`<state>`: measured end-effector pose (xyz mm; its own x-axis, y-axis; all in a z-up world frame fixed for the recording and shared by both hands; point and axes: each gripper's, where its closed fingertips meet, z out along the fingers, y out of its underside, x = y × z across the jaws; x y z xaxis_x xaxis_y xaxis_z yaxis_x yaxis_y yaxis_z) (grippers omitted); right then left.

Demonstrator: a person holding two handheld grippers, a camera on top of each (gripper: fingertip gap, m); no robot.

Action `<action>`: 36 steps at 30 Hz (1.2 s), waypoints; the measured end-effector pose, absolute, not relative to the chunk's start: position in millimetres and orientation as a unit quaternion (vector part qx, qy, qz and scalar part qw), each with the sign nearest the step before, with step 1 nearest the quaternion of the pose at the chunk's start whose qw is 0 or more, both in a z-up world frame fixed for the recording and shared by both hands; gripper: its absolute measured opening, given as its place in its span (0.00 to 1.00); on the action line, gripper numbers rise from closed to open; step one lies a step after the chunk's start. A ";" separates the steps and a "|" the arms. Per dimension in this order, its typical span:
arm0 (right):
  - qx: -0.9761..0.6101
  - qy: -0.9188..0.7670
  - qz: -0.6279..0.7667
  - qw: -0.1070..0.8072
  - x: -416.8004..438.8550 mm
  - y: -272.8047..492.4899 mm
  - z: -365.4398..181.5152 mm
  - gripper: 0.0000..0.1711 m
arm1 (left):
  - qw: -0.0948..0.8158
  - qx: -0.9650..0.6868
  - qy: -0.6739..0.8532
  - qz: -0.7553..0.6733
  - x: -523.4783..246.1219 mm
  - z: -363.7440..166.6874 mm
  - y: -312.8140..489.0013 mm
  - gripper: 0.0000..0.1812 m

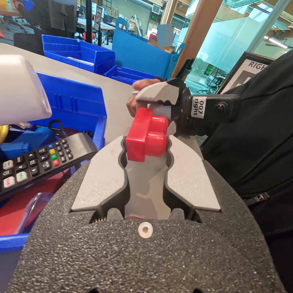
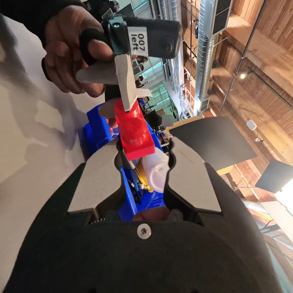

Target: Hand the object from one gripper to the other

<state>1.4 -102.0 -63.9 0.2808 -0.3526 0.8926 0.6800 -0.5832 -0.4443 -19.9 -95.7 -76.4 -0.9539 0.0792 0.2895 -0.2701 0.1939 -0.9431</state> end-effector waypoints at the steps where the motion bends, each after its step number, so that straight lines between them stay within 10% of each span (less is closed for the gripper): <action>1: -0.673 -0.124 -0.580 0.442 0.6 -101.7 -66.0 0.26 | 0.137 0.057 -0.760 0.633 -21.1 -76.4 -95.9 0.26; 9: -0.739 -0.011 -0.407 0.536 8.1 -106.3 -77.2 0.24 | 0.015 -0.026 -0.752 0.658 -23.4 -65.3 -95.6 0.41; 22: -0.774 0.082 -0.147 0.610 -2.9 -102.2 -94.0 0.23 | -0.119 -0.090 -0.781 0.607 -14.9 -88.7 -97.1 0.20; 36: -0.701 -0.123 -0.565 0.417 1.4 -99.4 -75.5 0.36 | -0.081 0.056 -0.789 0.607 8.7 -86.8 -97.6 0.20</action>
<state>1.4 -99.4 -75.5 0.3306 -0.2983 0.8954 0.6445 -0.6217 -0.4451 8.7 -97.6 -86.8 -0.9805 -0.1869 -0.0606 0.0108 0.2570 -0.9663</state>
